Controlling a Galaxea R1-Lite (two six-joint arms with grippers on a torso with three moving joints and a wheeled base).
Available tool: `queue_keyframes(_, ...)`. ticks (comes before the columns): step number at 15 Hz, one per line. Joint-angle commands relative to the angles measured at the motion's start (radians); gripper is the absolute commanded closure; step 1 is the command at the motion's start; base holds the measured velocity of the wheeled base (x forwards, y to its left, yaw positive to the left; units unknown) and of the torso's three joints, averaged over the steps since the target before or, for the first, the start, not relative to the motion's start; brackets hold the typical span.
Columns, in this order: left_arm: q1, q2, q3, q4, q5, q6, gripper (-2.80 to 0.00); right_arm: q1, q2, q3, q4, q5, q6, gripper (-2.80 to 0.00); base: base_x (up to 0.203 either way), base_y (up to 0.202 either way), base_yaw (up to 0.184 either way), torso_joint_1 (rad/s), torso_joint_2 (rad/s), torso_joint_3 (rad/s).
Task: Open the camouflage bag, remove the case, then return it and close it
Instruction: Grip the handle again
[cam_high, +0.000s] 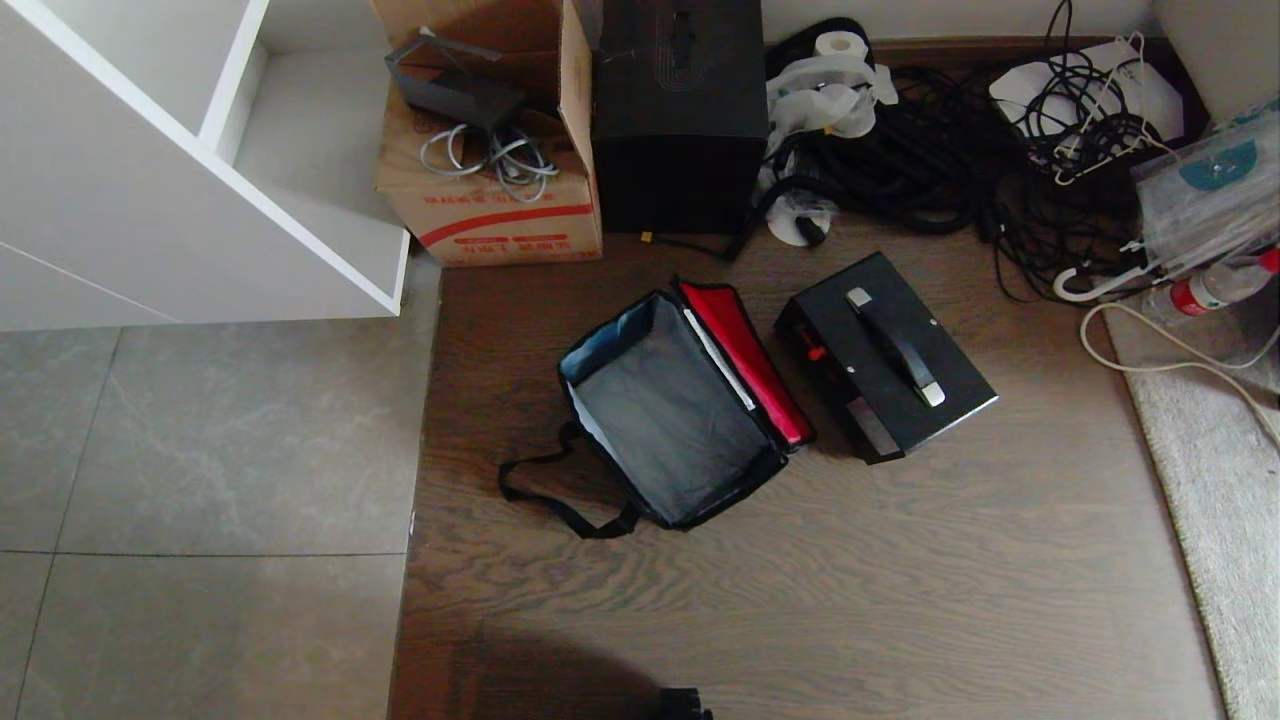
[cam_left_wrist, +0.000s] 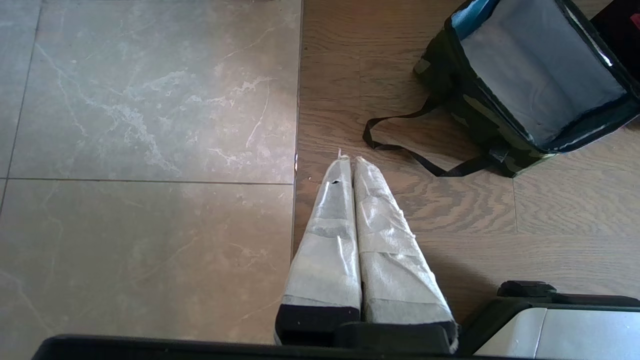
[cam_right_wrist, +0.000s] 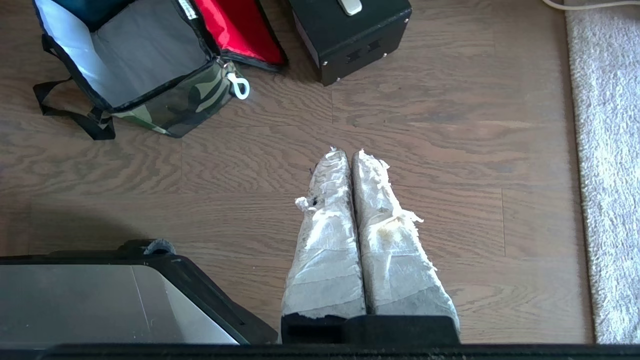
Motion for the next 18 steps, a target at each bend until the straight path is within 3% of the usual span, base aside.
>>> queue_keyframes(1,0.0,0.001,0.009,-0.001,0.0,0.0,0.0,0.0,0.002,0.0,0.0,0.0,0.0,0.0,0.0,0.0,0.0,0.0,0.0,0.0)
queue_keyframes(18,0.0,0.001,0.009,-0.001,0.0,0.0,0.0,0.0,0.002,0.0,0.0,0.0,0.0,0.0,0.0,0.0,0.0,0.0,0.0,0.0)
